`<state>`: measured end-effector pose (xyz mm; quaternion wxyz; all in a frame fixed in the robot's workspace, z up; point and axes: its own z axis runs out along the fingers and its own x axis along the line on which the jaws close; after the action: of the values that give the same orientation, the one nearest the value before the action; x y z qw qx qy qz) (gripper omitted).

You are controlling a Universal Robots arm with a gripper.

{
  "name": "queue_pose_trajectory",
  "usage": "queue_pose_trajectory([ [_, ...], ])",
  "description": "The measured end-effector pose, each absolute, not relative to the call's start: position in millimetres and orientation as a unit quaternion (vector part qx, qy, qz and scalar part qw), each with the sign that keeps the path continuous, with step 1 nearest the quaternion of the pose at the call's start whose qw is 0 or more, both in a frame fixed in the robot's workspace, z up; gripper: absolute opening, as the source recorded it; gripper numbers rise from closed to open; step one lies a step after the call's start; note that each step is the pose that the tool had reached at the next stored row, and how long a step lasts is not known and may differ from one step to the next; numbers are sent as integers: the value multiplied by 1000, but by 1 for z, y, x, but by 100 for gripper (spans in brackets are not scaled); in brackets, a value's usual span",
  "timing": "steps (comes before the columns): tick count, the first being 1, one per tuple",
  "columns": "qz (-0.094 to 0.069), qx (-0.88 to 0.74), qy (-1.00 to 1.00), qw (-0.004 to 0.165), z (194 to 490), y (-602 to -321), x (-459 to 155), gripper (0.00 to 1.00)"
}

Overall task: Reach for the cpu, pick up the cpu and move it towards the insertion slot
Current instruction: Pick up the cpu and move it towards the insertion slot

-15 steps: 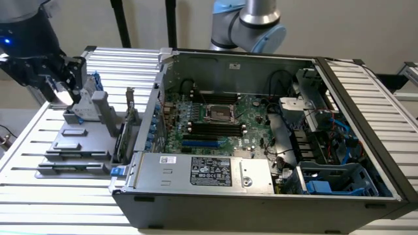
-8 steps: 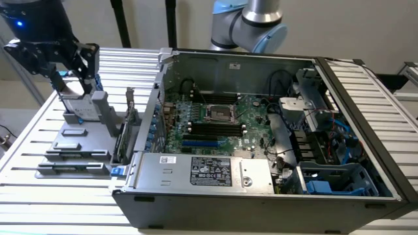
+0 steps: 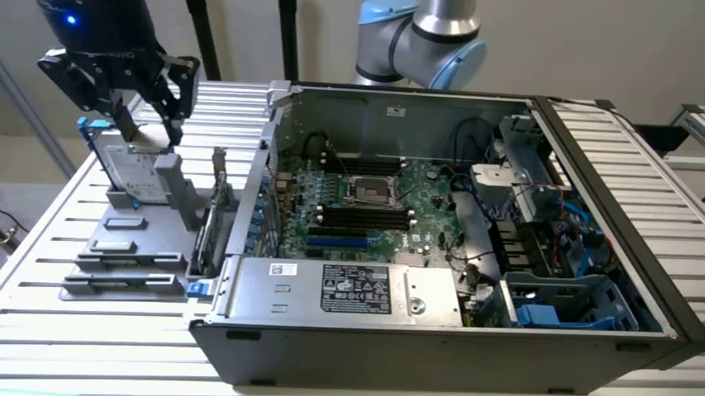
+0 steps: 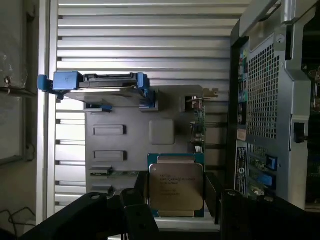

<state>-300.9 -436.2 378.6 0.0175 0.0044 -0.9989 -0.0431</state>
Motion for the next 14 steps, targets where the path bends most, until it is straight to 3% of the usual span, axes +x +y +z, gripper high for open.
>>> queue_pose_trajectory([
  [14,-65,5,-998,18,384,-436,-237,55],
])
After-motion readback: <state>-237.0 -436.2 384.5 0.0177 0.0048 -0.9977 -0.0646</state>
